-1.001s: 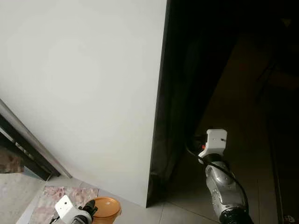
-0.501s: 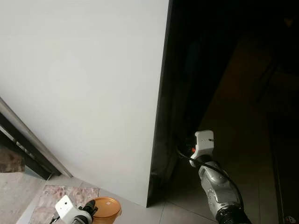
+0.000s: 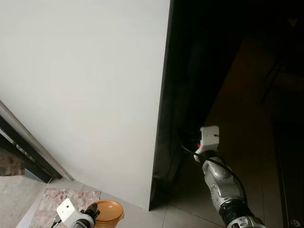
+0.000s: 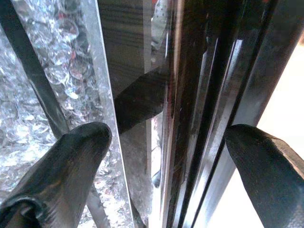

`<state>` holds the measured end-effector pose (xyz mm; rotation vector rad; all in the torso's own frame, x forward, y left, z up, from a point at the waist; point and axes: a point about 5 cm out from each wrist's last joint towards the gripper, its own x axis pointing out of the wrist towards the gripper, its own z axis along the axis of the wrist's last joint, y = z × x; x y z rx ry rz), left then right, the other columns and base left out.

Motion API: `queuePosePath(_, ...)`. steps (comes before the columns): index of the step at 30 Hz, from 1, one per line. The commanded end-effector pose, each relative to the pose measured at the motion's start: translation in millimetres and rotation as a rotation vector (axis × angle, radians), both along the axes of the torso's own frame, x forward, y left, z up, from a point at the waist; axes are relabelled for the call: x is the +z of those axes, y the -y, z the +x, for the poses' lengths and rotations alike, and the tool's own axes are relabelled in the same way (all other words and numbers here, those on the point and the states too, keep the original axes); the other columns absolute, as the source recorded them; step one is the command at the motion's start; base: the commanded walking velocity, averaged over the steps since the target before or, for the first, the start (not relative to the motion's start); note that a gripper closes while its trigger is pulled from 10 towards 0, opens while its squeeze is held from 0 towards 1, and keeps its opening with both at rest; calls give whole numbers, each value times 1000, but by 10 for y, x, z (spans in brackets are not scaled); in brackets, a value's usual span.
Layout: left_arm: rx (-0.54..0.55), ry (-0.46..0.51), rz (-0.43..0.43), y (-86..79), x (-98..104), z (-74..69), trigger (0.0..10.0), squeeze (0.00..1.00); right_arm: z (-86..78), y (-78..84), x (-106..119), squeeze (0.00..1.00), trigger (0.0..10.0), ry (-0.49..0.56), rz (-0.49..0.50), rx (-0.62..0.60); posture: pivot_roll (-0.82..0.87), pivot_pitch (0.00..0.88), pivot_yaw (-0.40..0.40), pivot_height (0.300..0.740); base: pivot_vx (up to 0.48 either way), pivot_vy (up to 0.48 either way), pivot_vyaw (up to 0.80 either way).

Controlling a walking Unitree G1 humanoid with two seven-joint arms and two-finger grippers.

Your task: Restocking fridge

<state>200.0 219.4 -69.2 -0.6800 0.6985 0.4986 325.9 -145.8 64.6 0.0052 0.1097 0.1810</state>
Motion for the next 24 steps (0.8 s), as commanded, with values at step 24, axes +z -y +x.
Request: queuePosePath(24,-20,-24,8,46,-41,-56,10000,0,-125,240,-150,0,10000,-3,-99,-190,10,72,-20,740,0,0,0)
